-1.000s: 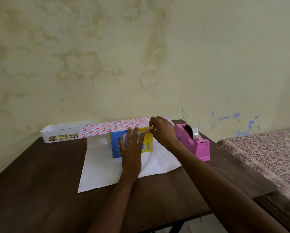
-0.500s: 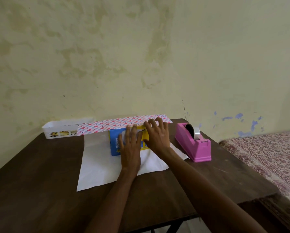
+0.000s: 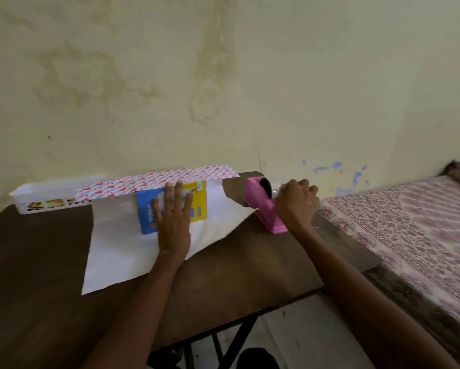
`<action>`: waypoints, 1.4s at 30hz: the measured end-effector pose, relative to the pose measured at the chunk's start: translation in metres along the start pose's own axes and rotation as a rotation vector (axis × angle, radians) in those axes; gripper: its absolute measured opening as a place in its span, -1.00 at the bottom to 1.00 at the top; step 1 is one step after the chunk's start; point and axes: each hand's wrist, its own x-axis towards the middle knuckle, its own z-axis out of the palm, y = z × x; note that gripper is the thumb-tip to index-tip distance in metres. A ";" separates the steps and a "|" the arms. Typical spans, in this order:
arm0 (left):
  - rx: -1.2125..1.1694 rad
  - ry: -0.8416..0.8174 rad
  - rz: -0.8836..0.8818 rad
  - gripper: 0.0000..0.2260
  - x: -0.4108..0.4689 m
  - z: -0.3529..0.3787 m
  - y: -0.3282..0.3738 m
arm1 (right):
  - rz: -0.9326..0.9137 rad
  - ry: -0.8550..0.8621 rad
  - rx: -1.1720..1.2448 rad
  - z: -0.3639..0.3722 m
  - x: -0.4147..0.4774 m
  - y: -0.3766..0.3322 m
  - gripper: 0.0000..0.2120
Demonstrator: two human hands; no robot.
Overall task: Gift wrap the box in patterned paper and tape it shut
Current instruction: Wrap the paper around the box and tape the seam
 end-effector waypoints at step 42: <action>-0.166 0.135 0.062 -0.22 0.000 0.009 -0.001 | 0.614 -0.952 1.117 -0.028 0.039 0.053 -0.70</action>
